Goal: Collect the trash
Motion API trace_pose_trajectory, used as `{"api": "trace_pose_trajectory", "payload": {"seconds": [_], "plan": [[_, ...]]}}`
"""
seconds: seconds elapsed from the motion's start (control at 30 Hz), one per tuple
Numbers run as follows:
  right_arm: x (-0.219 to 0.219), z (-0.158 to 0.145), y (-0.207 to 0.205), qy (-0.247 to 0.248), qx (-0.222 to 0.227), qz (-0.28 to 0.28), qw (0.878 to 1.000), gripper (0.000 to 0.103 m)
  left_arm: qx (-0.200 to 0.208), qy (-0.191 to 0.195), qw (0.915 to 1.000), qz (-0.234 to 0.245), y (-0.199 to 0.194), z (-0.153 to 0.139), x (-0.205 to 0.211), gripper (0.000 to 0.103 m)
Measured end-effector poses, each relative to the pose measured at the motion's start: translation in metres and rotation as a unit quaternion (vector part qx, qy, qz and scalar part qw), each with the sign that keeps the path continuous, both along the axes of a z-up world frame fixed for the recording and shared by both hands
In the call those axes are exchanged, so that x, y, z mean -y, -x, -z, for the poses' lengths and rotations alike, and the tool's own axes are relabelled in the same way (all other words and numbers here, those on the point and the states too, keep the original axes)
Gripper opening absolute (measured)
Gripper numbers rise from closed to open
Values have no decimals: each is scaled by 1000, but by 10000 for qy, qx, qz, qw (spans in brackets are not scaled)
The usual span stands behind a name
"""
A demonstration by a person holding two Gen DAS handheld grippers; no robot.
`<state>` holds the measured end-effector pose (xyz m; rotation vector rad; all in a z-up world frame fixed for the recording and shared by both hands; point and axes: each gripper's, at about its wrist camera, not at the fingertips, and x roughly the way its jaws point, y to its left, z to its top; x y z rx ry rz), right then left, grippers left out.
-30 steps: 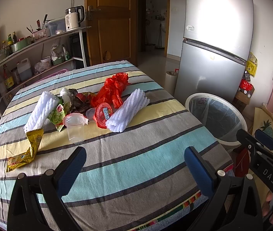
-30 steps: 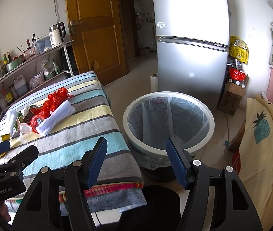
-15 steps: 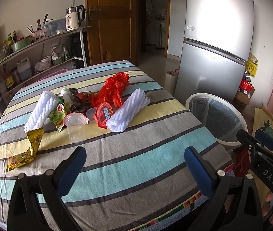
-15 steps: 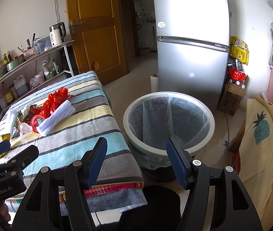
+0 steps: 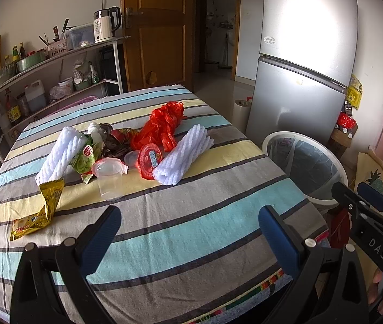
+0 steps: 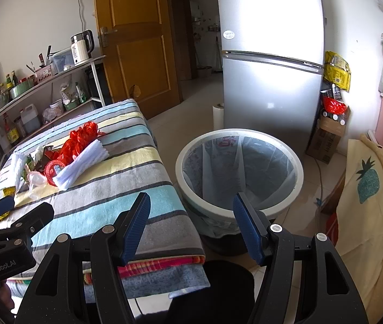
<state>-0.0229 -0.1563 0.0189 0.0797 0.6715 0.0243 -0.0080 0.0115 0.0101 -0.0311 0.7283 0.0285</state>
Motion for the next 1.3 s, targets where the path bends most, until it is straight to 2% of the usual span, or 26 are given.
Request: {"api": "trace_pose_trajectory", "payload": {"seconds": [0.4, 0.6, 0.73, 0.9, 1.0, 1.13, 1.3], "plan": [[-8, -3, -5, -36, 24, -157, 9999, 64, -31, 49, 10000, 29, -1, 0, -16, 103], [-30, -3, -21, -180, -60, -545, 9983, 64, -10, 154, 9994, -313, 11, 0, -62, 103], [-54, -2, -38, -327, -213, -941, 9948, 64, -44, 75, 9980, -619, 18, 3, -98, 103], [-89, 4, -60, -274, -345, -1325, 9902, 64, -164, -84, 9957, -905, 25, 10, -139, 103], [-106, 9, -72, -290, -487, -1487, 9873, 64, -257, -143, 9954, -911, 25, 15, -157, 103], [-123, 12, -90, -368, -621, -1610, 9843, 64, -339, -99, 9970, -696, 19, 22, -175, 103], [-137, 19, -113, -553, -844, -1669, 9808, 64, -497, -79, 9959, -757, 6, 31, -189, 102]]}}
